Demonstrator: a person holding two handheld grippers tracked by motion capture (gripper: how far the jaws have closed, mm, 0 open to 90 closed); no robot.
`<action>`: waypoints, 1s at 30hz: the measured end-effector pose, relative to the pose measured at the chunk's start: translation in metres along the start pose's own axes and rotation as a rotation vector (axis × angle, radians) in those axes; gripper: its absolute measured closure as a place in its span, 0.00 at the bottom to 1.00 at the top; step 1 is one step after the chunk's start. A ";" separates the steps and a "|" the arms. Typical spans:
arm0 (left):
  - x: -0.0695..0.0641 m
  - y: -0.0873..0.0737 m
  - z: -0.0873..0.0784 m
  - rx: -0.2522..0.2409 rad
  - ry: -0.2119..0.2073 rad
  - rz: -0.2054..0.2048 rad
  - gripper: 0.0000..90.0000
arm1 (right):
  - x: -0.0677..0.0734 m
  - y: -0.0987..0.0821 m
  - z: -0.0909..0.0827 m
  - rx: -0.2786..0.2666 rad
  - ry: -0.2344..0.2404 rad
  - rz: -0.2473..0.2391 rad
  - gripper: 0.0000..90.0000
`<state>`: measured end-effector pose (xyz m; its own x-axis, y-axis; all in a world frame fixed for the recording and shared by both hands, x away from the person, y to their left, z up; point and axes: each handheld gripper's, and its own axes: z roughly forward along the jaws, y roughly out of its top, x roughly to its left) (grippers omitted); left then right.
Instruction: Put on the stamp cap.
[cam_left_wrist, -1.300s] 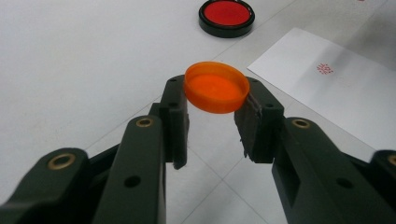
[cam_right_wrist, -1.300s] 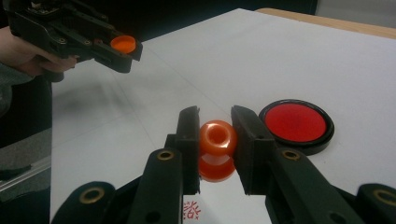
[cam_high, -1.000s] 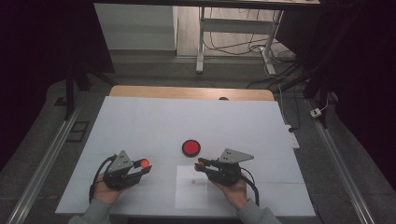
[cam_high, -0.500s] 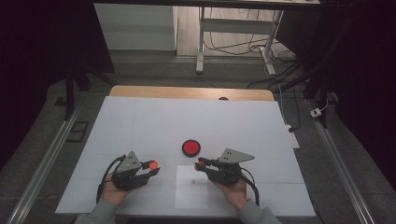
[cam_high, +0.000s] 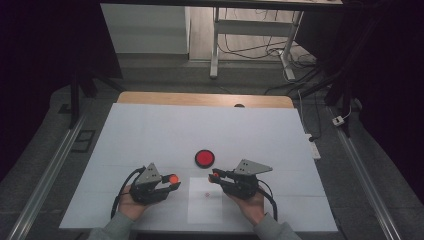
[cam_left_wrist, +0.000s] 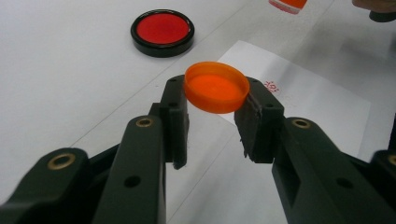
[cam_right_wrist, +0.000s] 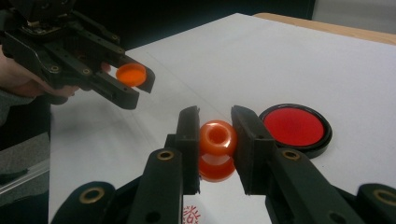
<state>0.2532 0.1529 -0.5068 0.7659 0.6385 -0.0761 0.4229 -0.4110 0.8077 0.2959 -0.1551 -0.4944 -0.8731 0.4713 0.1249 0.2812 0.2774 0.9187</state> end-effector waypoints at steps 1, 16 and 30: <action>-0.001 0.000 0.001 0.002 -0.002 0.004 0.72 | 0.000 0.000 0.000 -0.001 -0.001 -0.001 0.80; -0.013 0.007 0.019 0.032 -0.018 0.051 0.73 | 0.001 0.000 0.000 -0.001 0.002 -0.003 0.80; -0.020 0.010 0.027 0.041 -0.035 0.072 0.72 | 0.001 0.000 0.001 0.000 0.009 0.002 0.80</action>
<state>0.2555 0.1185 -0.5130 0.8110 0.5838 -0.0397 0.3854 -0.4819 0.7869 0.2952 -0.1536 -0.4948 -0.8759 0.4646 0.1300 0.2828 0.2762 0.9185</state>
